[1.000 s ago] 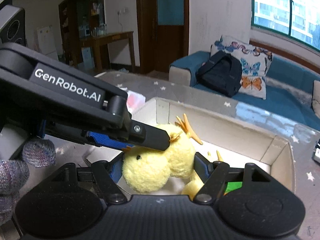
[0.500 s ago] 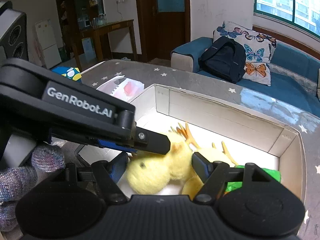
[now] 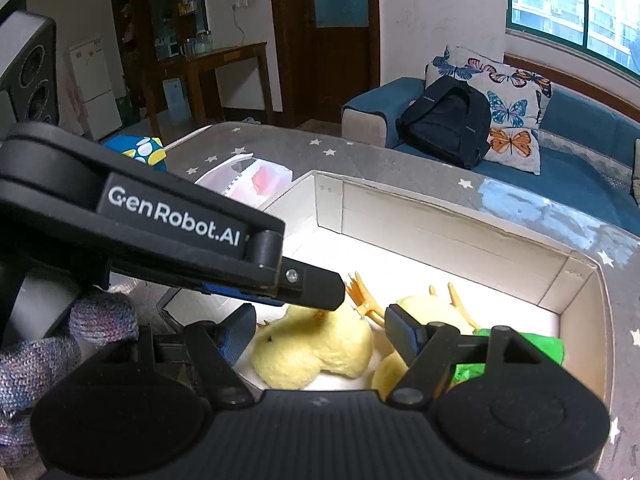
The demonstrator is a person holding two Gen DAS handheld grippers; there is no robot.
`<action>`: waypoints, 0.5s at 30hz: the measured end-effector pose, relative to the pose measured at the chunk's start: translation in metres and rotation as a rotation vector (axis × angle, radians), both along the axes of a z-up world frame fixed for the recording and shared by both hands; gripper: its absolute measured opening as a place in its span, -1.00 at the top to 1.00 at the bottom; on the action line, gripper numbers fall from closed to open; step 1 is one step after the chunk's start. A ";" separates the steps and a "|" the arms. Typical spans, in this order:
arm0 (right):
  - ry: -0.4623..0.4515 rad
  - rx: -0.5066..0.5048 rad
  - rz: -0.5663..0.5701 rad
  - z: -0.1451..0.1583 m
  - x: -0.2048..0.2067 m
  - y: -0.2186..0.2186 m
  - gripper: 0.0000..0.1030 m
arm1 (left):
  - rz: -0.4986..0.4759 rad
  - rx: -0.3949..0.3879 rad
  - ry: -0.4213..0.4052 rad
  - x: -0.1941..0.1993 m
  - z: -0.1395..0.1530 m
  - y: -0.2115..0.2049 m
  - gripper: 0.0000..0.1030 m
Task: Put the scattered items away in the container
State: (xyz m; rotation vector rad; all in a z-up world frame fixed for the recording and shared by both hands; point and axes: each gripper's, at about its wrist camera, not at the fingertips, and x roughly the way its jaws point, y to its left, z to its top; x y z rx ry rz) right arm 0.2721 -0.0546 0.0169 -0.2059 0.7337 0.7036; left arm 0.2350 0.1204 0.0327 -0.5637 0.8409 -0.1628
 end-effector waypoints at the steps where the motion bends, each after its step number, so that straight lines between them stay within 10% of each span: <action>1: -0.005 0.001 -0.003 0.001 -0.001 -0.001 -0.53 | 0.000 0.009 -0.008 -0.002 0.002 -0.001 0.26; 15: -0.110 0.018 -0.029 0.022 -0.031 -0.008 -1.00 | -0.007 0.137 -0.155 -0.046 0.035 -0.013 0.26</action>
